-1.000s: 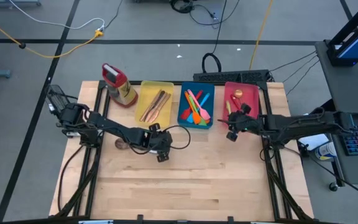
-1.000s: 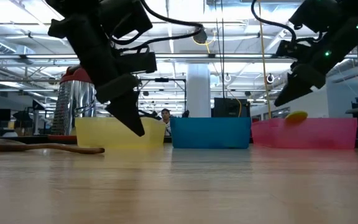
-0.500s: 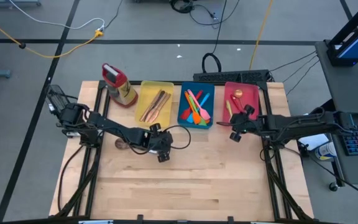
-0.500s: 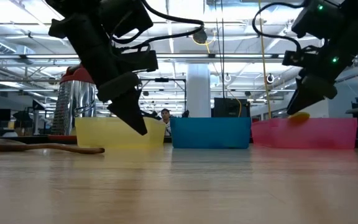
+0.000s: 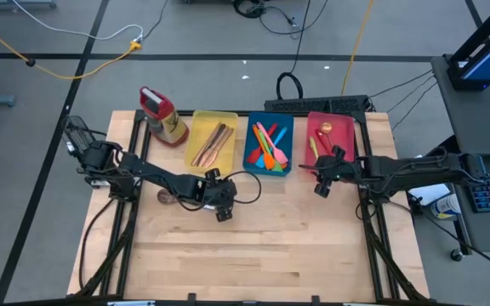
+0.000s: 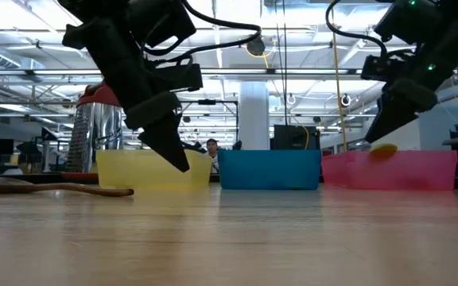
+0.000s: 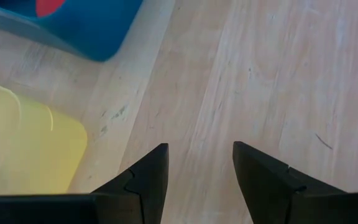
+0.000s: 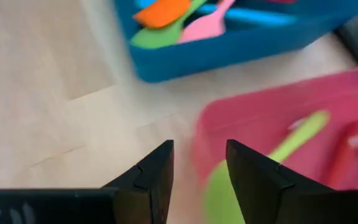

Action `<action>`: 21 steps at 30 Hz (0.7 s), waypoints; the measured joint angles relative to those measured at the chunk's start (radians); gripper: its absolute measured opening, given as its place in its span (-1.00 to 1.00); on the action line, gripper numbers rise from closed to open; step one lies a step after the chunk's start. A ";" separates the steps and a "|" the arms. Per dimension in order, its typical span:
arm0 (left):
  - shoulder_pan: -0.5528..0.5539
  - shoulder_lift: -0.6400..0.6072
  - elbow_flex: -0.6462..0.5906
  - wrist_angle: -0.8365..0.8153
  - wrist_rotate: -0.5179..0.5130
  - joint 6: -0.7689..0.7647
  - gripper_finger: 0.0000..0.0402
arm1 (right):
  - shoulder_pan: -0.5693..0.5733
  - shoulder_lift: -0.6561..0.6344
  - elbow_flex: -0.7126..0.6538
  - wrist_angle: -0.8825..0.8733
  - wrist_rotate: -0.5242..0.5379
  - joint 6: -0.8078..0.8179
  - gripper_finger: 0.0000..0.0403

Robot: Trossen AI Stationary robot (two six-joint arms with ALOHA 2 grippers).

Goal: Pick & Place Kitchen Items
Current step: Put the green serving spoon into the pink bin

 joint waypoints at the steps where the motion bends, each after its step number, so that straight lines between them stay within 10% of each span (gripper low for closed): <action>1: 0.000 0.000 0.000 0.002 0.000 0.000 -0.10 | 0.000 -0.002 0.003 -0.011 -0.027 0.025 -0.31; 21: 0.000 0.000 0.000 0.032 0.000 0.019 -0.10 | -0.049 0.051 0.012 -0.252 0.318 0.321 -0.31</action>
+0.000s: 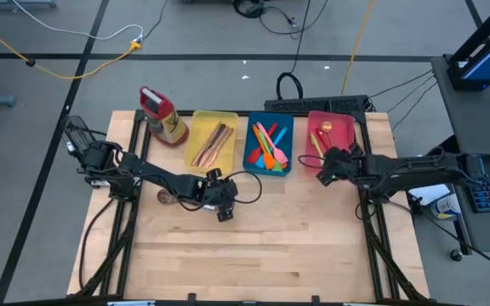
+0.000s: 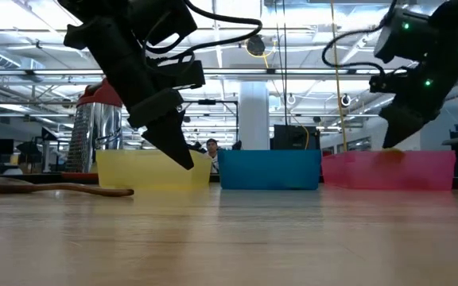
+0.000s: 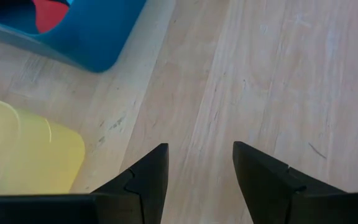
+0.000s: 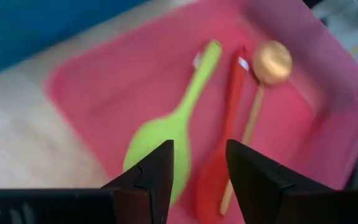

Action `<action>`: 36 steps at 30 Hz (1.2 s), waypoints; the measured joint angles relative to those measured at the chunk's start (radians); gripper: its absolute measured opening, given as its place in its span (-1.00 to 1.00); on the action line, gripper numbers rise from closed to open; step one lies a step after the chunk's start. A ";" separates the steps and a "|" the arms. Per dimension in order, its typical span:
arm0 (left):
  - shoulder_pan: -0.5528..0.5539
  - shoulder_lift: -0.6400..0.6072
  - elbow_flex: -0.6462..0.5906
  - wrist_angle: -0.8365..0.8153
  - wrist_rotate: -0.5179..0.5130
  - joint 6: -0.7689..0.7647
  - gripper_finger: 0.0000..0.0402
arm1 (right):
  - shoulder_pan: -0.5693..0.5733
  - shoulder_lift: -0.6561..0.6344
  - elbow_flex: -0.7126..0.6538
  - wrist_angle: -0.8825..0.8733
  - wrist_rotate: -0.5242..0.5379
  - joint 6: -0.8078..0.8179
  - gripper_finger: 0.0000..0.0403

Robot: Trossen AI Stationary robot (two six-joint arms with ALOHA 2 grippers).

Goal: Pick & Place Kitchen Items
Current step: Put the green serving spoon into the pink bin, then put the brown serving spoon into the pink bin

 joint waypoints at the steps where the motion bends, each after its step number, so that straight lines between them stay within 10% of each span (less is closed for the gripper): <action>1: 0.000 0.000 0.000 0.000 0.000 0.000 -0.10 | -0.009 0.001 0.000 -0.019 -0.010 0.011 -0.31; 12: 0.000 0.000 0.000 0.002 0.000 0.000 -0.10 | -0.026 -0.009 -0.001 0.310 -0.096 -0.214 -0.31; 23: -0.010 0.000 0.000 -0.100 0.082 0.082 -0.10 | 0.053 0.061 -0.001 0.791 -0.582 -0.325 -0.31; 36: -0.057 -0.026 0.000 -0.548 0.165 0.021 -0.10 | 0.194 0.359 -0.001 1.210 -0.600 -0.523 -0.31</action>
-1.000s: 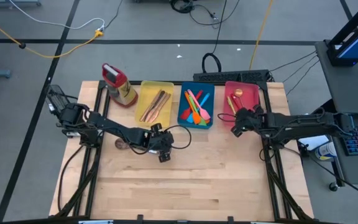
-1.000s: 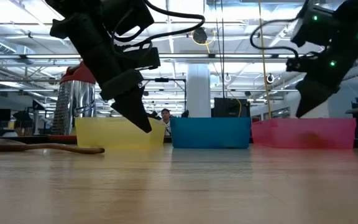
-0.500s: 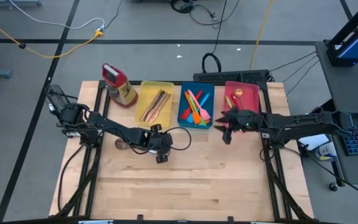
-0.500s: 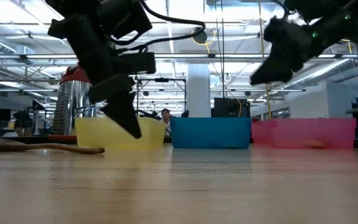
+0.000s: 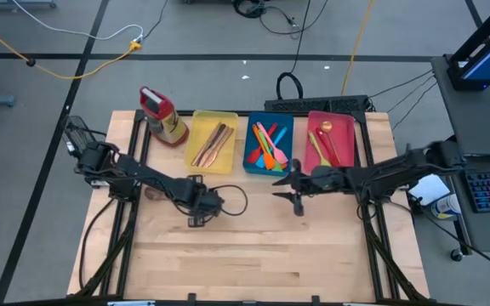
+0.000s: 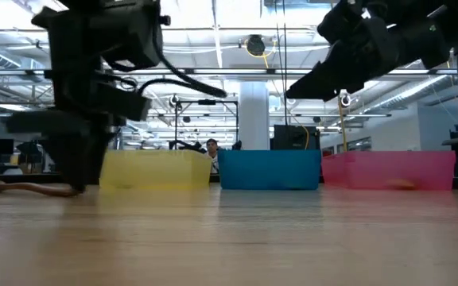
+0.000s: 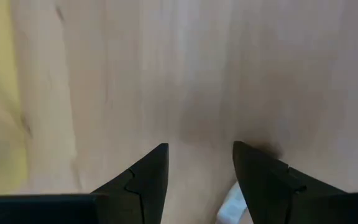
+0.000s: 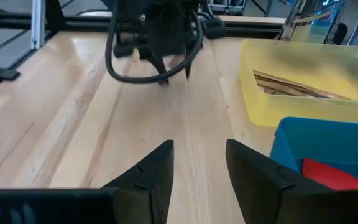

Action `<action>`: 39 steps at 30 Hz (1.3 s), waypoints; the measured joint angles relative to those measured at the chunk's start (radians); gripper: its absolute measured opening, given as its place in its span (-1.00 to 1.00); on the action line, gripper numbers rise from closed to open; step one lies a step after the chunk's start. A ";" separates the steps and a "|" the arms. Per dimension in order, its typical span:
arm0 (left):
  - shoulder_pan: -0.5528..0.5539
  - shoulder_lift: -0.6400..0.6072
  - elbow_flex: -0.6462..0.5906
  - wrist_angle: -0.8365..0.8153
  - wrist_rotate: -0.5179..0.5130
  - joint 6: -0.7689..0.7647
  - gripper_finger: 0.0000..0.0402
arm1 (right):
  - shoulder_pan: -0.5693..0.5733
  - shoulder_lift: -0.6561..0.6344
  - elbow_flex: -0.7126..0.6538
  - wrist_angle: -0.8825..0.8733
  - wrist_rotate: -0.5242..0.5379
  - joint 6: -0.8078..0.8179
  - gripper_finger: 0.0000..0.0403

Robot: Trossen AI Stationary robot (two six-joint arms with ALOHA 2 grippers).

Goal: Pick & Place Kitchen Items
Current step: Put the brown serving spoon into the pink bin

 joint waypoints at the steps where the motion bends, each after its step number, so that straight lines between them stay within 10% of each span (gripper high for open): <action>1: -0.004 -0.012 -0.001 -0.010 0.008 -0.002 -0.10 | 0.000 0.011 0.000 0.008 0.000 -0.002 -0.31; 15: -0.075 -0.176 -0.009 -0.410 0.049 0.003 -0.10 | -0.008 0.042 0.000 0.038 0.000 0.009 -0.31; 39: -0.081 -0.176 -0.214 -0.081 0.060 0.062 -0.10 | -0.008 0.042 0.000 0.042 0.000 0.005 -0.31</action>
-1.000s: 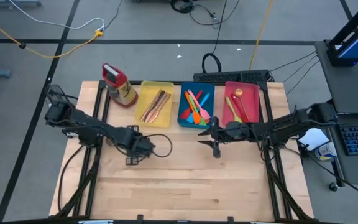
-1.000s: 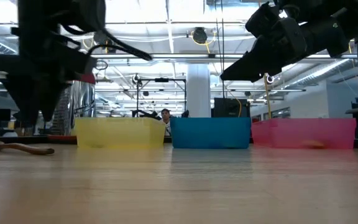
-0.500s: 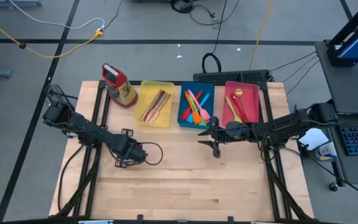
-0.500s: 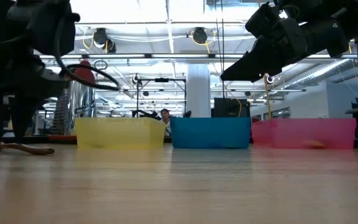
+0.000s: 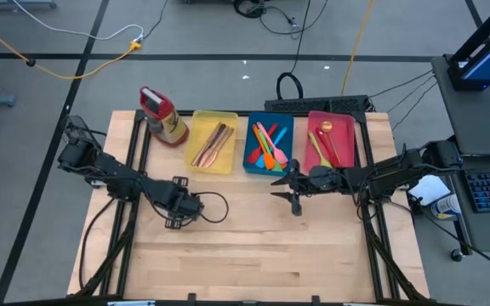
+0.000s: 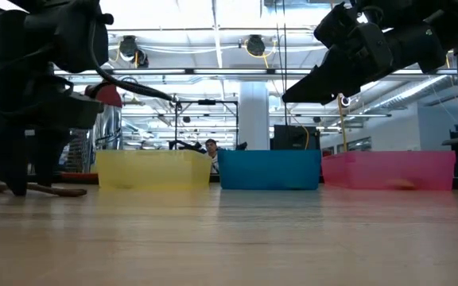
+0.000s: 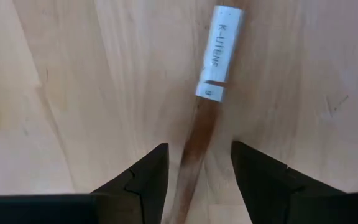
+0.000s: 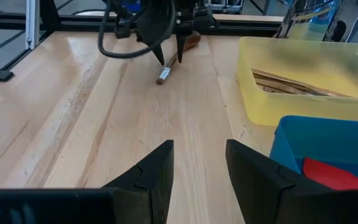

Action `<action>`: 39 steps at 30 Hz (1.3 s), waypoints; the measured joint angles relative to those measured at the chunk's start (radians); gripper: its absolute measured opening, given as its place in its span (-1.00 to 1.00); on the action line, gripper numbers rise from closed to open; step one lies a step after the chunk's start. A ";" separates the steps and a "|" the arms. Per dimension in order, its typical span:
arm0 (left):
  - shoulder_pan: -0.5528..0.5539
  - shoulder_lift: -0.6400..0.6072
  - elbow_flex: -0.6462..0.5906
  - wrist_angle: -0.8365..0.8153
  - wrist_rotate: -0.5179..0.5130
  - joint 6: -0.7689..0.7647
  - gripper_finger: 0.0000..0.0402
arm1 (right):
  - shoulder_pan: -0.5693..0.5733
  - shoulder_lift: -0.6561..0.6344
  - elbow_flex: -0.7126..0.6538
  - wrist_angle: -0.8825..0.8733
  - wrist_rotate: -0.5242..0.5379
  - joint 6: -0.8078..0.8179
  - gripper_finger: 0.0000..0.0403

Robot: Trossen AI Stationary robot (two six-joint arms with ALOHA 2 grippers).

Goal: Pick & Place Kitchen Items
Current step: Put the brown serving spoon into the pink bin

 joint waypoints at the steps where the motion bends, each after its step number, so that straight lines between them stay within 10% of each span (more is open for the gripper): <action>1: -0.001 0.002 -0.004 0.000 -0.001 0.003 -0.10 | 0.000 0.000 0.000 -0.003 0.000 -0.001 -0.31; 12: -0.001 0.002 -0.010 0.103 -0.002 -0.036 -0.81 | 0.000 0.000 0.000 0.003 0.000 -0.004 -0.31; 19: -0.012 0.004 0.089 0.219 -0.258 -0.070 -0.79 | 0.000 0.000 -0.001 0.010 0.000 -0.034 -0.31; 39: 0.031 0.006 0.207 1.167 -0.377 0.384 -0.78 | 0.000 0.142 -0.002 0.371 0.000 -0.059 -0.31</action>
